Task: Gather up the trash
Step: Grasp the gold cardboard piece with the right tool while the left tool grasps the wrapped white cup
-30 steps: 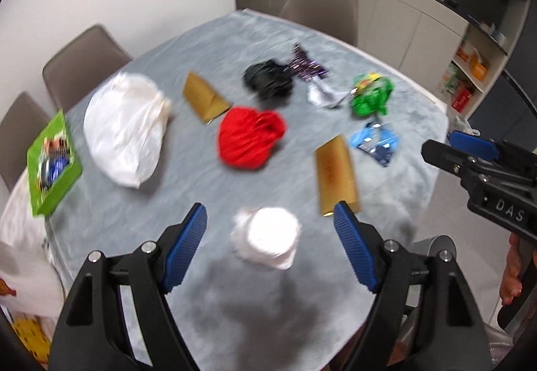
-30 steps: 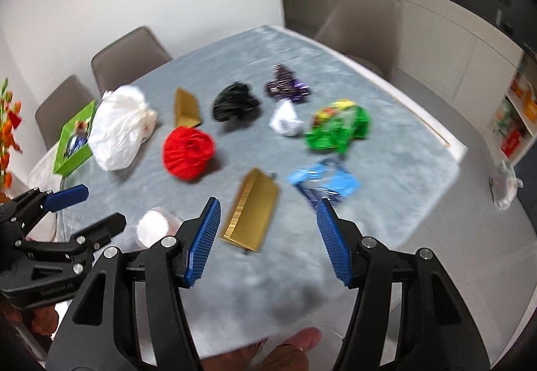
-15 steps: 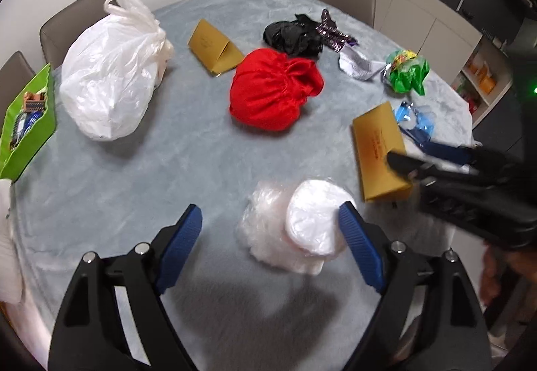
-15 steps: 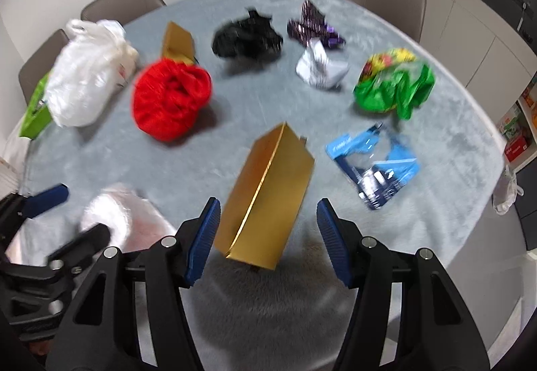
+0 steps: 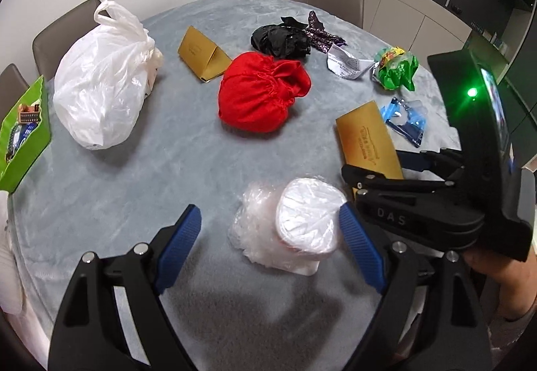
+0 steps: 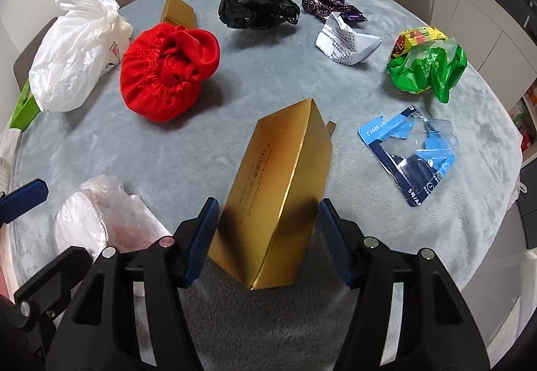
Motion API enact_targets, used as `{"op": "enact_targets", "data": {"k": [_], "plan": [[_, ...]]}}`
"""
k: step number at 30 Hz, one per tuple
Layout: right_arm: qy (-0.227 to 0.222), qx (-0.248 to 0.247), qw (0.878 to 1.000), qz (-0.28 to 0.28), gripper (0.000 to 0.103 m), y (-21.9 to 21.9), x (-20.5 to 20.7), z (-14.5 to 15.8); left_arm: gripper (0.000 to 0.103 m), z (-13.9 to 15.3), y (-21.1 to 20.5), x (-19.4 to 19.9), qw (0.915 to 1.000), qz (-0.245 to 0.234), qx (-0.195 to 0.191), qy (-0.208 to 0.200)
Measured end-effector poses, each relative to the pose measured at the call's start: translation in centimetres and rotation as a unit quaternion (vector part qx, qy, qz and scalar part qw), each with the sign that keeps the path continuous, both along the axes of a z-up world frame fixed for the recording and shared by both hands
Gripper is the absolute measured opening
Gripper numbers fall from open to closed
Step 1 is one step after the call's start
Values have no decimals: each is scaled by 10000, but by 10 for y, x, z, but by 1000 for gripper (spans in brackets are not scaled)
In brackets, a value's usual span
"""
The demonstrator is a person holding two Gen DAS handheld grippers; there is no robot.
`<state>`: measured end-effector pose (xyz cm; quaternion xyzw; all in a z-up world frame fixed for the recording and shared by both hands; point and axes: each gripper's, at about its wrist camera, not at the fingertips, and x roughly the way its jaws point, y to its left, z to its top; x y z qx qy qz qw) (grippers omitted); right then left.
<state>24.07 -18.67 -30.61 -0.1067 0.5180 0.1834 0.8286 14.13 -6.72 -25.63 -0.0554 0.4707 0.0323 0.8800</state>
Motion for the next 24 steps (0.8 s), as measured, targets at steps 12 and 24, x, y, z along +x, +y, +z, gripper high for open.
{"op": "enact_targets", "data": {"k": [12, 24], "plan": [[108, -74, 9999, 54, 61, 1, 1, -8, 84, -15, -10, 5, 9992, -261, 287, 117], [72, -140, 9999, 49, 61, 3, 0, -8, 82, -36, -5, 14, 9992, -221, 313, 147]]}}
